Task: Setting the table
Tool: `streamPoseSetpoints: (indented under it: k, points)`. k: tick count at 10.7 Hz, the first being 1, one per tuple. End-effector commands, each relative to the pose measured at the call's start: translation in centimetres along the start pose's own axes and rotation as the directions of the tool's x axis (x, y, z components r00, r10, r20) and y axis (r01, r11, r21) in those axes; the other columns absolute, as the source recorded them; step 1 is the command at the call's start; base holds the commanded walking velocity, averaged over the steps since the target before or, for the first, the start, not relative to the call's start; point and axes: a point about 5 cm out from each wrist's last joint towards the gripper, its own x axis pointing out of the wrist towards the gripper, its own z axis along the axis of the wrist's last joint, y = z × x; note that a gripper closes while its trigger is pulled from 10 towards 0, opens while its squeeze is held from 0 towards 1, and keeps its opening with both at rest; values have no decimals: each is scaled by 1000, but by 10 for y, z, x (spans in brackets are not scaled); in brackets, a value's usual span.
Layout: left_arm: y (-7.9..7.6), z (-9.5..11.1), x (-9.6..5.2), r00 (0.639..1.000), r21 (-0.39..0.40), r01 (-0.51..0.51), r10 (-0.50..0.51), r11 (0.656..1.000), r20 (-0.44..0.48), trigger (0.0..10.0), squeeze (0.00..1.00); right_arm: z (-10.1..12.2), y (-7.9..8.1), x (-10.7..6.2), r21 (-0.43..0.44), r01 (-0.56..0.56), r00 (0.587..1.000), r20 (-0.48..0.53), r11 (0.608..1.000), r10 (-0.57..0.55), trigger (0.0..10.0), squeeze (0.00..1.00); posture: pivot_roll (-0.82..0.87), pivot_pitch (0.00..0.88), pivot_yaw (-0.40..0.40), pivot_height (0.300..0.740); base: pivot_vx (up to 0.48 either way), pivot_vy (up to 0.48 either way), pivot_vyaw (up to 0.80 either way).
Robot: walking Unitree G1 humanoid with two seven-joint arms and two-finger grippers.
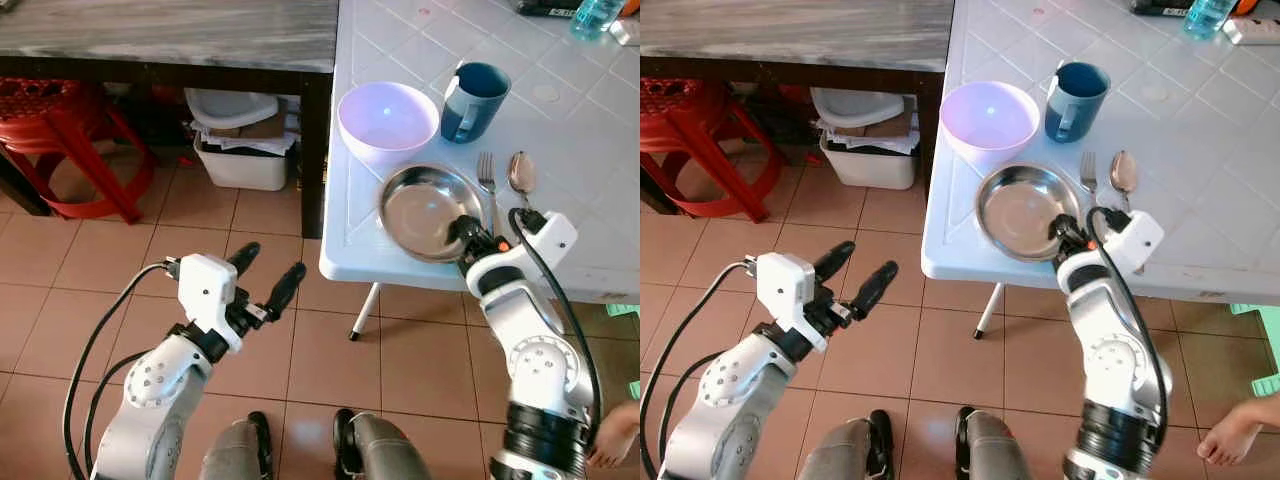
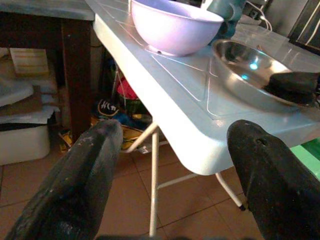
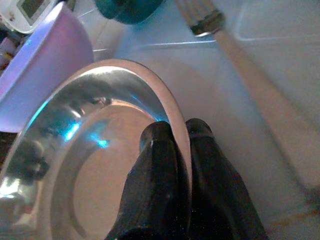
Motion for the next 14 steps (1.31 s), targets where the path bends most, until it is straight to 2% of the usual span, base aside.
streamPoseSetpoints:
  k: [1,3,4,5,6,7,8,9,14]
  points:
    - [-3,2,-3,1000,18,20,-20,1000,2,10000,0,-29,-25,-3,10,130,981,-146,992,-127,0,0,-14,245,-18,740,0,0,0]
    - [2,0,-3,1000,26,-18,18,999,-3,10000,0,-28,-25,-1,25,135,980,-154,991,-129,0,0,-14,241,-19,740,0,0,0]
    - [10,-4,-3,995,56,-91,93,994,-22,10000,0,-30,-23,-1,23,125,980,-160,992,-119,0,0,-13,237,-18,740,0,0,0]
    - [22,-9,-4,977,61,-205,208,977,-47,10000,0,-31,-20,-2,-13,97,982,-159,995,-98,0,0,-12,233,-17,740,0,0,0]
    - [31,-15,-8,959,37,-272,274,962,-74,10000,0,-33,-12,-4,-41,45,986,-157,998,-51,0,0,-13,231,-17,740,0,0,0]
    - [36,-16,-10,947,36,-314,316,949,-65,10000,0,-31,-8,-5,-88,19,991,-129,996,-30,9255,0,-14,229,-19,740,0,401,0]
    - [45,-17,-11,903,64,-424,427,904,-49,10000,0,-26,0,-6,-172,-31,996,-88,985,16,10000,0,-17,224,-21,740,0,480,0]
    - [51,-19,-10,869,60,-489,492,870,-48,10000,0,-26,4,-4,-187,-49,996,-88,981,33,10000,0,-17,224,-24,740,0,480,0]
    - [54,-11,6,861,47,-508,508,860,18,10000,0,-30,22,-5,-319,-157,988,-56,935,146,10000,0,-20,208,-31,740,0,470,0]
